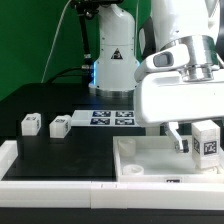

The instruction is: Assemble one leg

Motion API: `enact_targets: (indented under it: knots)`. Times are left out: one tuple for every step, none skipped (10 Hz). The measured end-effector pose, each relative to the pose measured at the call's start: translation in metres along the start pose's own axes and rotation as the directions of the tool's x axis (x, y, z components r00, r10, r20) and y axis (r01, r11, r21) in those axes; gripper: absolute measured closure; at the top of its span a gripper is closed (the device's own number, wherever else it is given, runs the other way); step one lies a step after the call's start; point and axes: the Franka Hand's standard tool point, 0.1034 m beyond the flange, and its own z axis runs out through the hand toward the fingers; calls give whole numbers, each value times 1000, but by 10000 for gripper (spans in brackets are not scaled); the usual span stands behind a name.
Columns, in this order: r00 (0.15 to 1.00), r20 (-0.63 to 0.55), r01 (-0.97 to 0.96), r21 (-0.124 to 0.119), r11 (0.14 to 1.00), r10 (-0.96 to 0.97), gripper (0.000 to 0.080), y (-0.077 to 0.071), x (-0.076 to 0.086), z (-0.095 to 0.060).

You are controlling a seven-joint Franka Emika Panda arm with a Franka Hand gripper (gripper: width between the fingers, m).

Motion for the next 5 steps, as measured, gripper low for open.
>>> enact_targets:
  knots:
    - [1000, 0, 0, 0, 1000, 0, 151, 0, 0, 0]
    - [1000, 2, 0, 0, 1000, 0, 151, 0, 0, 0]
    - [1000, 20, 3, 0, 1000, -3, 151, 4, 6, -7]
    - [1000, 26, 8, -2, 1000, -8, 151, 8, 14, -16]
    - [999, 39, 12, -3, 1000, -12, 151, 12, 18, -21]
